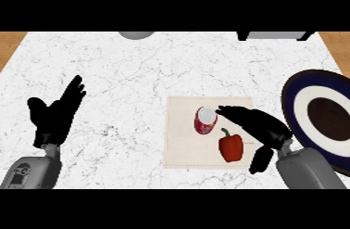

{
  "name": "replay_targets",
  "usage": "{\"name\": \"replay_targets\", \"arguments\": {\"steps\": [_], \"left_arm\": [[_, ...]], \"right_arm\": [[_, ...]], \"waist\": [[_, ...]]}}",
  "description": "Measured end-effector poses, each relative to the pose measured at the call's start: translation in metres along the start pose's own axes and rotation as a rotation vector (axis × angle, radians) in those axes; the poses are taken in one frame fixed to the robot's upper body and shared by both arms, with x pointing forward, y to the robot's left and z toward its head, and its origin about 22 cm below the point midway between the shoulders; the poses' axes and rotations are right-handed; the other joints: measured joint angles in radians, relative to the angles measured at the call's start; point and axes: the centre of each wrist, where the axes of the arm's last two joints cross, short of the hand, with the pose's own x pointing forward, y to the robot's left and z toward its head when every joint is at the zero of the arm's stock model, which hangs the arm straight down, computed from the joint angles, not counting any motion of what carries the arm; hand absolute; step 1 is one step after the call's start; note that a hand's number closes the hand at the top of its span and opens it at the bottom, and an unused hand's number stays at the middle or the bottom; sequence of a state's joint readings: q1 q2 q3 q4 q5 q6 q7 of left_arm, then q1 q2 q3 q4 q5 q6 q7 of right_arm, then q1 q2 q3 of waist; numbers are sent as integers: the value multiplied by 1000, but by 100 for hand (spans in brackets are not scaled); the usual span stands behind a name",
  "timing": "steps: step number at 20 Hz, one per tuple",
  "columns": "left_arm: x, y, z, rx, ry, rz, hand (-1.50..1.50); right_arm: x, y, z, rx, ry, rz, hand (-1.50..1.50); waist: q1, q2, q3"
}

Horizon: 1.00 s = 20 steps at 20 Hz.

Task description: Pick the bell pepper from the placemat and place it in the plate

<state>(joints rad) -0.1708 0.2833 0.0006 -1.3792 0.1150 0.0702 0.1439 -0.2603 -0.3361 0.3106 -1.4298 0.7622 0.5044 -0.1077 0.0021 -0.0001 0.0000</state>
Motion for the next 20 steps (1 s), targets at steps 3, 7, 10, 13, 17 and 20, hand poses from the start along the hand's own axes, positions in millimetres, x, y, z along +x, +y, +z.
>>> {"name": "replay_targets", "arguments": {"steps": [3, 7, 10, 13, 17, 20], "left_arm": [[2, -4, 5, -3, 2, -3, 0], [-1, -5, 6, -5, 1, 1, 0], [-2, -4, 8, 0, -5, 0, 0], [0, -1, 4, 1, -3, 3, 0], [4, -4, 1, -4, -5, -4, 0], [4, -1, 2, -4, -4, -2, 0]], "right_arm": [[-2, -1, -9, 4, 11, 13, -150], [-3, 12, -18, 18, 20, 33, -150], [-4, 12, -20, 45, 22, 58, -150], [0, 13, -28, 88, 7, 93, 150], [0, 14, -35, 85, -30, 142, 150], [6, 17, -33, 90, -58, 130, 150]], "waist": [[1, 0, 0], [0, 0, 0], [0, 0, 0], [1, -2, -2], [-1, -10, -10], [-2, -11, -10]]}}
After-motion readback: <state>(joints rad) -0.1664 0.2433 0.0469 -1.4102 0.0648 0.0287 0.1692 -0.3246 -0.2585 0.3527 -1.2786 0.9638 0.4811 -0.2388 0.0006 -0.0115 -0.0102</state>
